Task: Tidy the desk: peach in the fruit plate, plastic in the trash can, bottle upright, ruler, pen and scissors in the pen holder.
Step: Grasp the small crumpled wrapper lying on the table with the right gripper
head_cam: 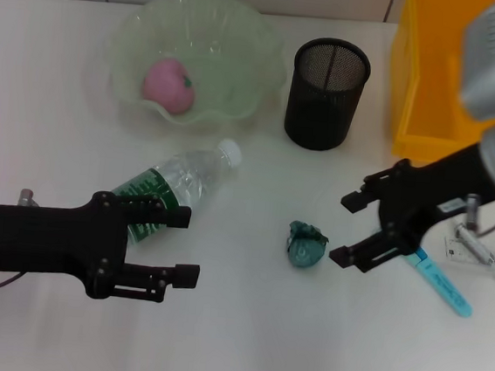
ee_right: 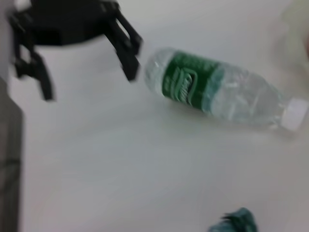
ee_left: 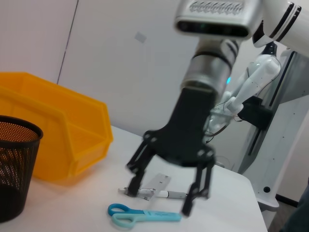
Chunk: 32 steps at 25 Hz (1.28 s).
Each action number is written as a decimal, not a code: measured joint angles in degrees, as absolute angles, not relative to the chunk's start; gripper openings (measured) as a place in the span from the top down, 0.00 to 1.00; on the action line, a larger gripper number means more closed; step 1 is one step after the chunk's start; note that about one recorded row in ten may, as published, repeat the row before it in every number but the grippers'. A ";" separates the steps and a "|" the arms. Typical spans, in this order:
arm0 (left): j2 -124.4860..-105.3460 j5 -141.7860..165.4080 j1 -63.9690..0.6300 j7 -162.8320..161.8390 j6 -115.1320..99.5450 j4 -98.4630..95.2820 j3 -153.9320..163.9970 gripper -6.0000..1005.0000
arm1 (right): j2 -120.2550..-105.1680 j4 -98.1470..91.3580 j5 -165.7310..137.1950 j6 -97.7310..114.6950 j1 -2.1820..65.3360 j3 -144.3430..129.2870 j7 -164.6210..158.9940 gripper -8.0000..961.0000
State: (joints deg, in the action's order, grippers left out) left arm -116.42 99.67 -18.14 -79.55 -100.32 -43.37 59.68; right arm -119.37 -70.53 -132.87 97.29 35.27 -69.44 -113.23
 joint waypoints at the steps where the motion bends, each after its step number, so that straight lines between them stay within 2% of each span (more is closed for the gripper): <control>1: -116.42 99.67 -18.13 -79.54 -100.38 -43.35 59.67 0.19 | -119.41 -70.57 -134.01 95.28 35.73 -72.05 -114.37 0.15; 21: -117.10 102.64 -18.08 -78.91 -101.57 -43.13 59.68 0.19 | -119.80 -65.95 -135.85 75.84 37.00 -92.91 -118.01 0.15; 27: -117.16 102.66 -17.98 -78.89 -101.52 -42.86 59.67 0.19 | -119.79 -65.15 -135.84 74.40 37.01 -94.23 -118.47 0.28; 32: -117.11 102.66 -18.05 -78.87 -101.39 -42.54 59.67 0.19 | -119.80 -64.92 -135.84 74.35 36.94 -94.18 -118.48 0.52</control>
State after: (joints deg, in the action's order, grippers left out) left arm -117.11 102.66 -18.05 -78.87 -101.39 -42.54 59.67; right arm -119.80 -64.92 -135.84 74.35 36.94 -94.18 -118.48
